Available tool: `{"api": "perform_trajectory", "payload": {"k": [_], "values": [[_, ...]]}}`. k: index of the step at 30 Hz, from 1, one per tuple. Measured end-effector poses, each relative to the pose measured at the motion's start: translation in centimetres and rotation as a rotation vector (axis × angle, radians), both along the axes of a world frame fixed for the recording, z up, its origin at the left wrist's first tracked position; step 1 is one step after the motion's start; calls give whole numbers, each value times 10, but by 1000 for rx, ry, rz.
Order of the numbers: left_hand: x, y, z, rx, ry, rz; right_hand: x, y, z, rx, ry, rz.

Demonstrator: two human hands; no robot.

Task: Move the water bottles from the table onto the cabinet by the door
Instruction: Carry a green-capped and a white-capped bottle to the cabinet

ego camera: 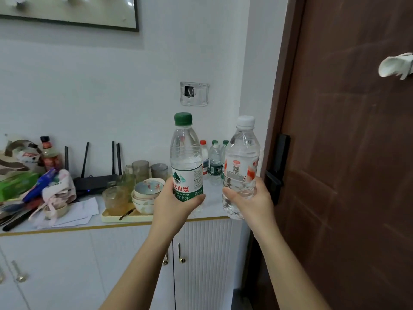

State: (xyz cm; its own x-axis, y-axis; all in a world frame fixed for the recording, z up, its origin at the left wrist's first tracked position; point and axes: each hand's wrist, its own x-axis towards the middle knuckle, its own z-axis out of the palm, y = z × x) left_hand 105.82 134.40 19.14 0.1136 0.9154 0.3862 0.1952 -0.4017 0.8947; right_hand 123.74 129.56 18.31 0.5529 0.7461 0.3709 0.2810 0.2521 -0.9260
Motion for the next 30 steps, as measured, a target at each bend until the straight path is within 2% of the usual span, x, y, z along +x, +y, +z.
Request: {"api": "perform_trajectory", "payload": {"k": [10,20,30], "values": [[45,167,-9,-22,56,-21,35,159,-4,-19,47,-16],[95,247,-65,-124,109,-22,82,242,-63,-163,65,-59],[134,297,-138,-251,130,156,116,312,-134,-260,39,92]]}}
